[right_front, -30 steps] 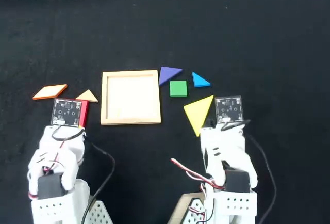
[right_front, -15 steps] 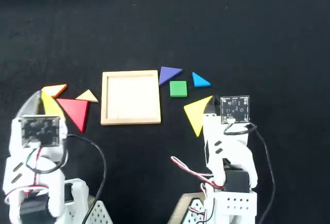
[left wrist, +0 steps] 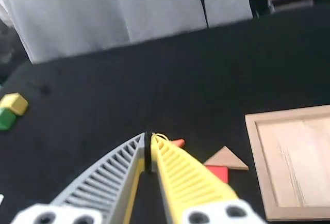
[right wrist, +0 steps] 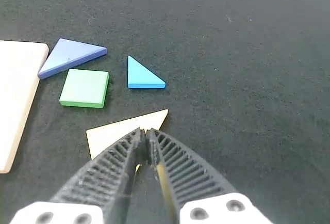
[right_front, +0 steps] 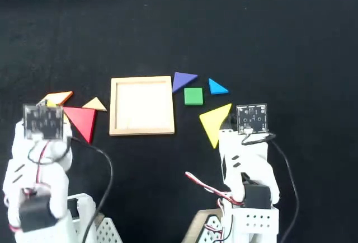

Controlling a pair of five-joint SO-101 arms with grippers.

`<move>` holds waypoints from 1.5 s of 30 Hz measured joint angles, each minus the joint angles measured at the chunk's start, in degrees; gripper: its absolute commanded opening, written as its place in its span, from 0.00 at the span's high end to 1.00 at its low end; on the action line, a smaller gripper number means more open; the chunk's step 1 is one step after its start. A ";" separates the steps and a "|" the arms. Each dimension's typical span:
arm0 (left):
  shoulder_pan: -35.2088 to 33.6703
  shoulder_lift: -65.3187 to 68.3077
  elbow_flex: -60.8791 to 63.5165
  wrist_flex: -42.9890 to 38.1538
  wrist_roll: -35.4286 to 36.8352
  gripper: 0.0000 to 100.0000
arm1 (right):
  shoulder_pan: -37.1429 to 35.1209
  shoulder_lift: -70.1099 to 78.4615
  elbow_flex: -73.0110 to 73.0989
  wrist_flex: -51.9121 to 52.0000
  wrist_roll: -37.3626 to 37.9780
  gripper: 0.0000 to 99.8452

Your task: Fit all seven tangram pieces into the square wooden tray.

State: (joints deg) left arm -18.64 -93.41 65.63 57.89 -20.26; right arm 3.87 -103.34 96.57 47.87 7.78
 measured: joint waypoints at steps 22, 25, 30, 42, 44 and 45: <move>-0.53 75.96 -38.86 24.88 35.08 0.69 | 0.00 0.00 0.00 0.18 0.00 0.99; -0.53 78.77 -38.86 22.07 38.77 0.69 | 0.00 0.00 0.00 0.18 0.00 0.99; -0.53 81.76 -34.55 16.09 43.78 0.69 | 0.00 0.00 0.00 0.18 0.00 0.99; -0.53 91.16 -32.70 3.52 45.71 0.69 | 0.00 0.00 0.00 0.18 0.00 0.99; -0.53 93.19 -32.70 2.64 47.38 0.69 | 0.00 0.00 0.00 0.18 0.00 0.99; -0.53 94.15 -32.70 2.46 48.18 0.69 | 0.00 0.00 0.00 0.18 0.00 0.99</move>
State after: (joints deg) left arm -19.16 0.75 32.92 60.35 27.91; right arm 3.87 -103.34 96.57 48.04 7.78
